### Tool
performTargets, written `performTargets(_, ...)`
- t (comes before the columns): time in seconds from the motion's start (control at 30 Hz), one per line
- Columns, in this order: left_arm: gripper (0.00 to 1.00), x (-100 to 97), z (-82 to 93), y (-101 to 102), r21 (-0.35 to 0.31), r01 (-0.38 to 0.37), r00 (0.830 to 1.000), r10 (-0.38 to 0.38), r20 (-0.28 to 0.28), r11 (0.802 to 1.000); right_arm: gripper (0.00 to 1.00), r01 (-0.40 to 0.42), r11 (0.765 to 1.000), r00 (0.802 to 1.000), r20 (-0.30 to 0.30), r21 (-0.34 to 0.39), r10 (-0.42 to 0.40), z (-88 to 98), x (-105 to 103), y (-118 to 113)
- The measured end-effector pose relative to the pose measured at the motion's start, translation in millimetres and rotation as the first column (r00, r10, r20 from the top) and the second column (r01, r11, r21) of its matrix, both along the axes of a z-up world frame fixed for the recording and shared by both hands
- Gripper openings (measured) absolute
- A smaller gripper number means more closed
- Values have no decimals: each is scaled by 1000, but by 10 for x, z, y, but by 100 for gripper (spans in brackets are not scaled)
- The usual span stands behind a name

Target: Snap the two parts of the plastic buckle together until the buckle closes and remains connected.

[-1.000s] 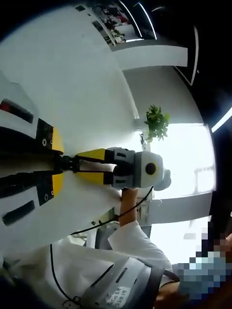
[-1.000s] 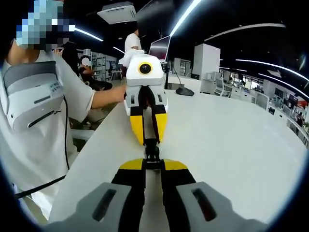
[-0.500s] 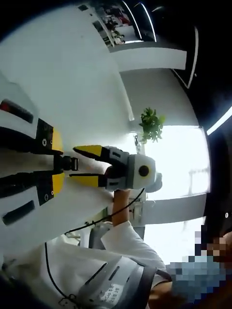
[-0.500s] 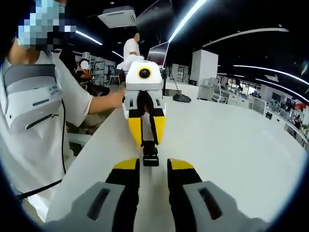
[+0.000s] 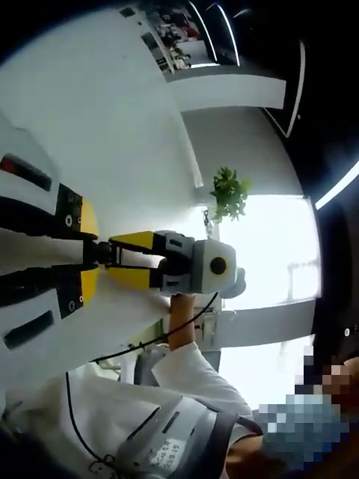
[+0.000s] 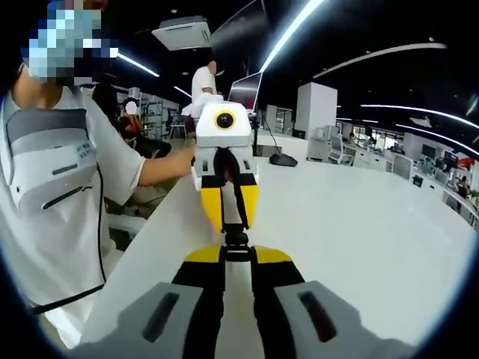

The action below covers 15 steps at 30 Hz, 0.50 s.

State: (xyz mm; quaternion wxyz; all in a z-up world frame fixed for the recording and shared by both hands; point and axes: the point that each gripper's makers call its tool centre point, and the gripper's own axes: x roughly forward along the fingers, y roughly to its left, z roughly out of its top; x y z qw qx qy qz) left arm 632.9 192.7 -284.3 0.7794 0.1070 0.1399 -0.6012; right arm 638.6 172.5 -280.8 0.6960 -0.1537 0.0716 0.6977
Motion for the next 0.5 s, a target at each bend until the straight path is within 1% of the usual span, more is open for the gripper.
performTargets(0.13,12,-22,17,-7,-2,6,1000,-6,13,1000,11,-4,1000,1000,-4,-1,4,2,-20,1)
performTargets(0.23,13,-23,32,-10,-6,7,999,-6,42,1000,11,-4,1000,1000,-2,11,4,25,-19,0)
performTargets(0.33,18,-9,27,1,-8,-3,999,3,39,1000,11,-12,999,1000,-12,33,12,70,-29,1)
performTargets(0.4,18,-16,27,-2,-15,-1,999,2,34,1000,11,-12,999,1000,-12,43,13,94,-29,4)
performTargets(0.5,18,-55,75,-25,-59,14,1000,-13,12,998,11,-13,999,1000,-6,45,13,109,-25,6)
